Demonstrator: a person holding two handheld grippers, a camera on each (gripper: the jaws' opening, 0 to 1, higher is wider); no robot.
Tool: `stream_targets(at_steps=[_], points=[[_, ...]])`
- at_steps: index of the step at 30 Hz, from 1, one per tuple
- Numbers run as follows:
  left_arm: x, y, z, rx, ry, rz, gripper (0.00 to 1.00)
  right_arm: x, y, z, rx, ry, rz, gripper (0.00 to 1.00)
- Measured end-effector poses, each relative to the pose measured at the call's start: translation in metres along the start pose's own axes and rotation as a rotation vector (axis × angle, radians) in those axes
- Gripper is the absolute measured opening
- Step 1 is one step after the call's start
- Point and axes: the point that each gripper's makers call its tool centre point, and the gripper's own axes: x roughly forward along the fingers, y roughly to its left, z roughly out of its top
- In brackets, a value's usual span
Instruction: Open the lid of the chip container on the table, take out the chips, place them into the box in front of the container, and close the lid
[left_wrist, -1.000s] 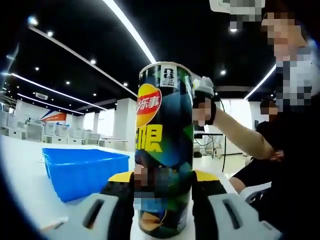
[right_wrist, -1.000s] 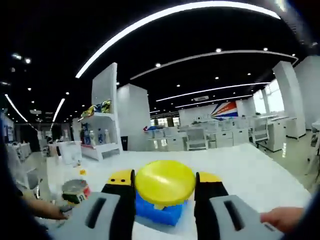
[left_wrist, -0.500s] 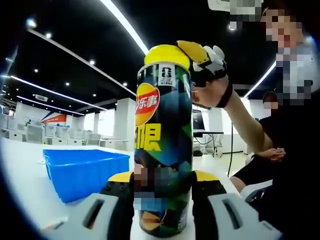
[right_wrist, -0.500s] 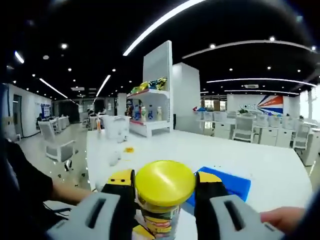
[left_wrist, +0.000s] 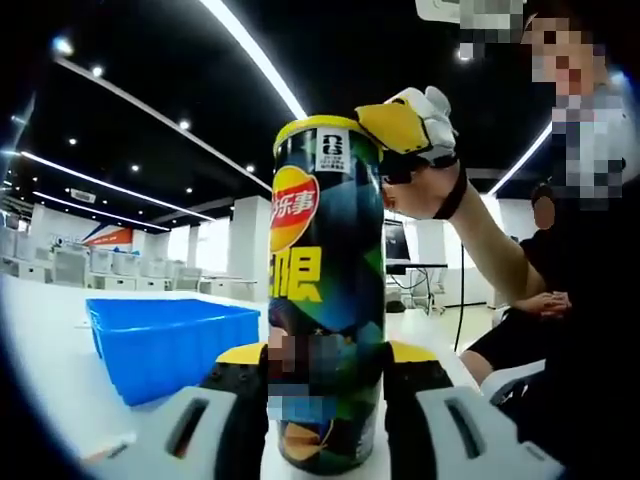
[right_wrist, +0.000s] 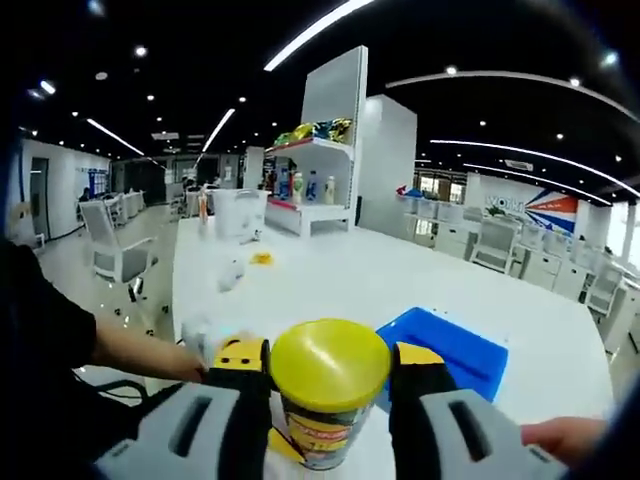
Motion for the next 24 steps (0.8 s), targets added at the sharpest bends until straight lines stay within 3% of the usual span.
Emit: stream_targets(at_steps=[6, 9, 11, 15, 17, 18, 22, 24], points=[[0.000, 0.000, -0.001, 0.007, 0.002, 0.000, 0.45, -0.003, 0.001, -0.001, -0.020, -0.012, 0.012, 0.43], [0.000, 0.000, -0.001, 0.009, 0.002, -0.002, 0.45, -0.006, 0.001, 0.004, -0.090, -0.059, 0.021, 0.43], [0.000, 0.000, -0.001, 0.010, 0.002, -0.002, 0.45, -0.010, 0.001, 0.007, -0.087, -0.080, 0.024, 0.45], [0.000, 0.000, -0.001, 0.012, 0.002, -0.002, 0.45, -0.016, 0.003, 0.029, -0.018, -0.152, 0.056, 0.50], [0.000, 0.000, -0.001, 0.012, 0.002, -0.002, 0.45, -0.020, -0.003, 0.050, -0.005, -0.227, 0.034, 0.48], [0.000, 0.000, -0.001, 0.012, 0.002, -0.002, 0.45, -0.022, -0.005, 0.058, -0.012, -0.255, 0.017, 0.45], [0.000, 0.000, -0.001, 0.012, 0.002, -0.001, 0.45, -0.033, -0.023, 0.090, -0.084, -0.372, -0.115, 0.10], [0.000, 0.000, -0.001, 0.013, 0.002, -0.001, 0.45, -0.034, -0.024, 0.101, -0.080, -0.431, -0.122, 0.04]])
